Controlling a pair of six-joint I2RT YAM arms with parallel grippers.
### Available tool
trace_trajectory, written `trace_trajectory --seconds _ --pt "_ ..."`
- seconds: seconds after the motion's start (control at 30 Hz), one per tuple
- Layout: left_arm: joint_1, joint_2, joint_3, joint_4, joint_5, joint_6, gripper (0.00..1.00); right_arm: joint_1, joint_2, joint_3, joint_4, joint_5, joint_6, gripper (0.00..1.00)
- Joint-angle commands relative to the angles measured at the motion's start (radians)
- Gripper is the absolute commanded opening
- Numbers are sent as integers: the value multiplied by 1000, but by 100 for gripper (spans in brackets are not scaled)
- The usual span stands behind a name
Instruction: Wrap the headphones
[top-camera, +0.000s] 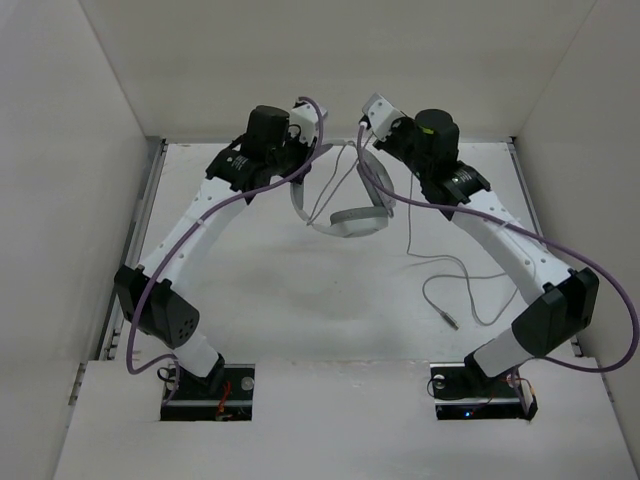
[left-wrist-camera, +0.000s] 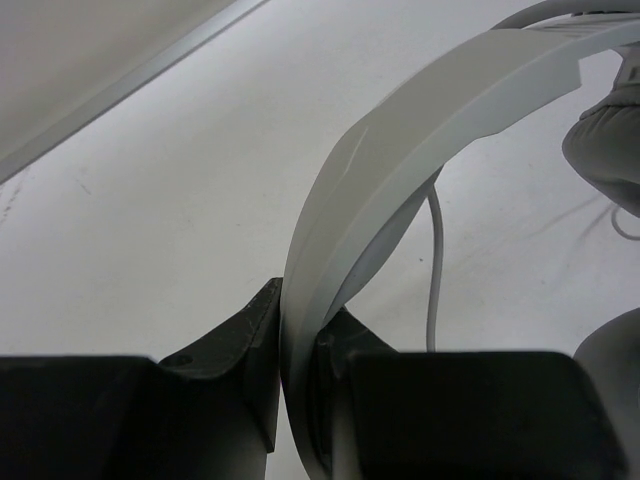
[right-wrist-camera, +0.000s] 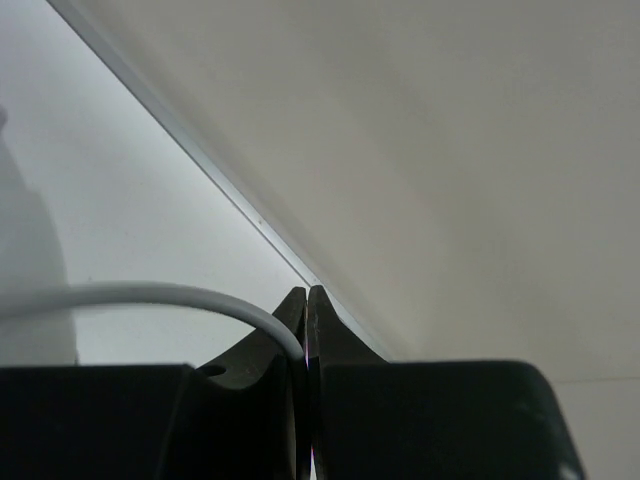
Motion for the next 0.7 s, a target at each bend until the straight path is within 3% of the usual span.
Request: trace_trajectory --seconds 0.0,0.37,0.67 --pt "-16 -34 -1 -25 139 -36 0 4 20 85 103 23 1 9" --pt "-33 -33 33 -77 220 -35 0 -7 60 116 103 0 25 9" --pt "-7 -53 99 -68 288 -73 0 -86 80 97 61 -130 236 15"
